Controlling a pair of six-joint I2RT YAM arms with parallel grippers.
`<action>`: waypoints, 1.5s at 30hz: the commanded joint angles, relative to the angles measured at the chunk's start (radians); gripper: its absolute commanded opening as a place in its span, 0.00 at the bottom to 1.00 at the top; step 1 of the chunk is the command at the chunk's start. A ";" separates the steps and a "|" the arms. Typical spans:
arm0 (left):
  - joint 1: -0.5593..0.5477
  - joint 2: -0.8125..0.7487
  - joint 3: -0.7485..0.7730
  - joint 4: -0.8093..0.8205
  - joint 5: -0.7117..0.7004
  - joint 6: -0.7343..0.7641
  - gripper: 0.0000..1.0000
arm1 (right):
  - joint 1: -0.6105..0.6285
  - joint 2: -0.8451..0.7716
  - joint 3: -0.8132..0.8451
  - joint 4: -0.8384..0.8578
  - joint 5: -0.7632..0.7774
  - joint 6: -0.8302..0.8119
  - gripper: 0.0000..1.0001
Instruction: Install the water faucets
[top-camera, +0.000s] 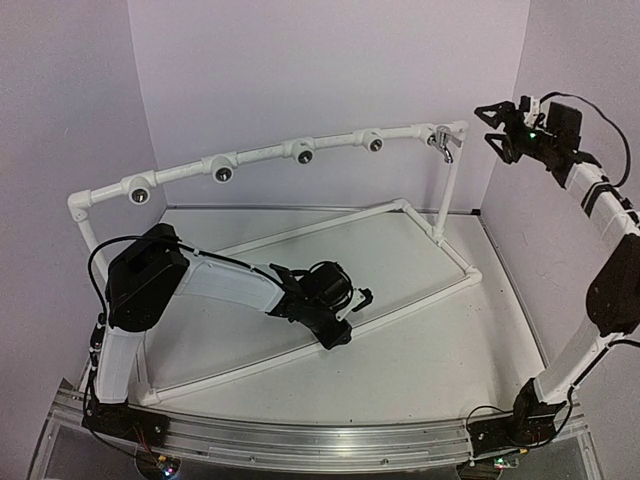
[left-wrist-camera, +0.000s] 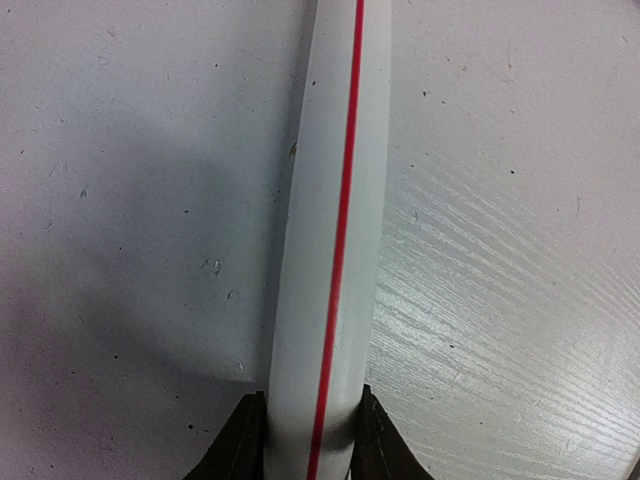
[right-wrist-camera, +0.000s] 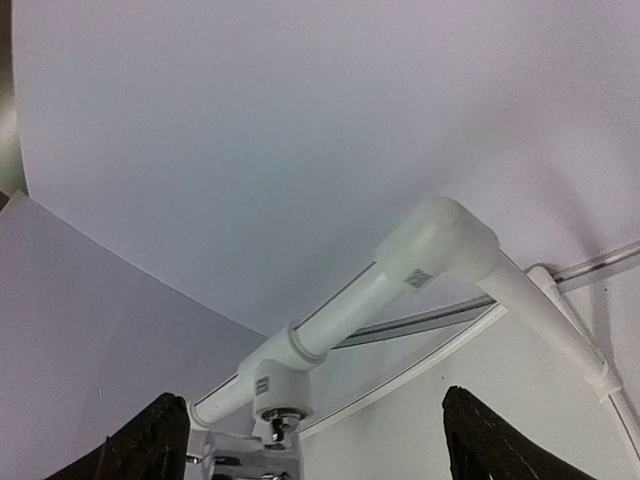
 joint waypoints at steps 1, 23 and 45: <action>0.013 0.124 -0.074 -0.229 0.013 -0.112 0.00 | 0.015 -0.100 0.035 -0.018 -0.046 -0.211 0.88; 0.012 0.125 -0.062 -0.235 0.016 -0.133 0.00 | 0.295 0.038 0.185 -0.349 0.366 -0.547 0.58; 0.012 0.124 -0.064 -0.241 0.022 -0.138 0.00 | 0.070 0.089 -0.378 0.502 -0.062 0.754 0.40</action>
